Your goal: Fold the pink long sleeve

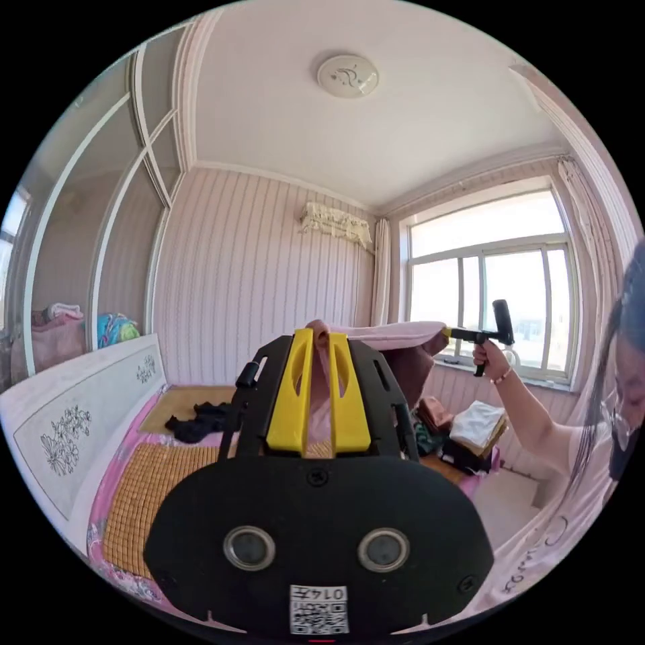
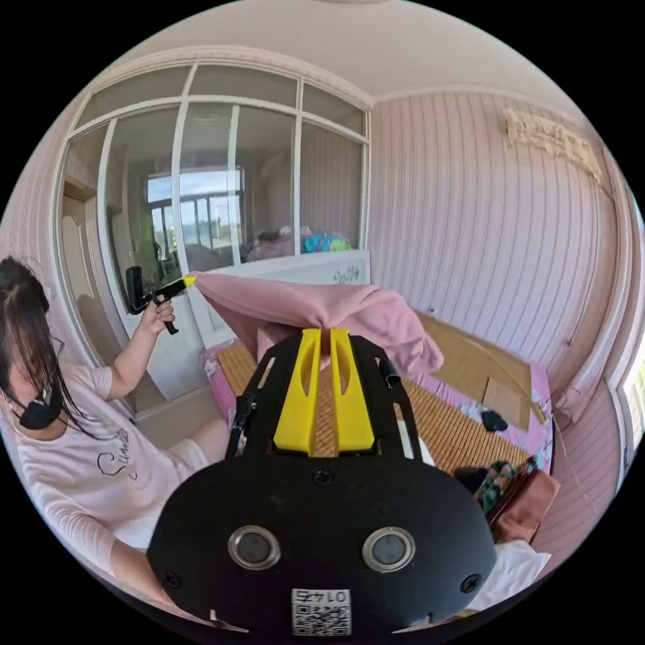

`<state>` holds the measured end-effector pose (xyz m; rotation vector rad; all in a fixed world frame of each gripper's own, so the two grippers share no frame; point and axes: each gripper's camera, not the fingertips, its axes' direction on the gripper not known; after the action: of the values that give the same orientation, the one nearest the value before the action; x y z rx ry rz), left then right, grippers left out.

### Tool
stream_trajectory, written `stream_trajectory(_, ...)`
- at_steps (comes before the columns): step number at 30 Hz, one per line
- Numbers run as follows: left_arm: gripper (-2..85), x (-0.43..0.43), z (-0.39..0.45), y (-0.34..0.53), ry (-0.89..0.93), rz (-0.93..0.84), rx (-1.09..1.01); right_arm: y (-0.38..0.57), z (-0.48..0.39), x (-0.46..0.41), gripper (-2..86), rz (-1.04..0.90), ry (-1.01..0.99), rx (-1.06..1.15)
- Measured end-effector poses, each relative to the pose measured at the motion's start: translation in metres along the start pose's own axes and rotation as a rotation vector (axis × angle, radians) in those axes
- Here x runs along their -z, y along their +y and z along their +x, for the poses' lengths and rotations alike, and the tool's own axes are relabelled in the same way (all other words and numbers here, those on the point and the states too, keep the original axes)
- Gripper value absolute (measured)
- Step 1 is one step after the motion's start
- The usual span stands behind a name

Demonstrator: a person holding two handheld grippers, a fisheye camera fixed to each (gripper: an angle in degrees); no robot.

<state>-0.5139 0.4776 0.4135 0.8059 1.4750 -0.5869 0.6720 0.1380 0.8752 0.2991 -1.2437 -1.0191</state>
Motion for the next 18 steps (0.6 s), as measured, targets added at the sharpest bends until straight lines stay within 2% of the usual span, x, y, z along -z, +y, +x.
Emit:
stream_trajectory(5, 4.7, -0.038, -0.004, 0.141, 0.007, -0.436, 0.082, 0.165, 0.008, -0.102, 1.3, -0.397, -0.06, -0.197)
stream_trajectory(7, 4.7, -0.064, -0.014, 0.23, -0.012, -0.648, 0.226, 0.274, 0.021, -0.163, 1.0, -0.557, -0.177, -0.453)
stream_trajectory(8, 4.6, -0.07, -0.017, 0.251, -0.027, -0.691, 0.263, 0.3, 0.022, -0.174, 0.9, -0.577, -0.196, -0.514)
stream_trajectory(10, 4.3, -0.089, -0.029, 0.327, -0.083, -0.897, 0.404, 0.383, 0.02, -0.195, 1.3, -0.58, -0.237, -0.746)
stream_trajectory(12, 3.0, -0.095, -0.032, 0.361, -0.094, -0.999, 0.459, 0.417, 0.014, -0.198, 2.2, -0.575, -0.247, -0.849)
stream_trajectory(15, 0.1, -0.098, -0.033, 0.377, -0.142, -1.075, 0.43, 0.434, 0.001, -0.2, 5.4, -0.6, -0.177, -0.839)
stream_trajectory(18, 0.6, -0.091, -0.047, 0.372, -0.17, -1.021, 0.499, 0.427, -0.002, -0.211, 8.6, -0.676, -0.077, -0.781)
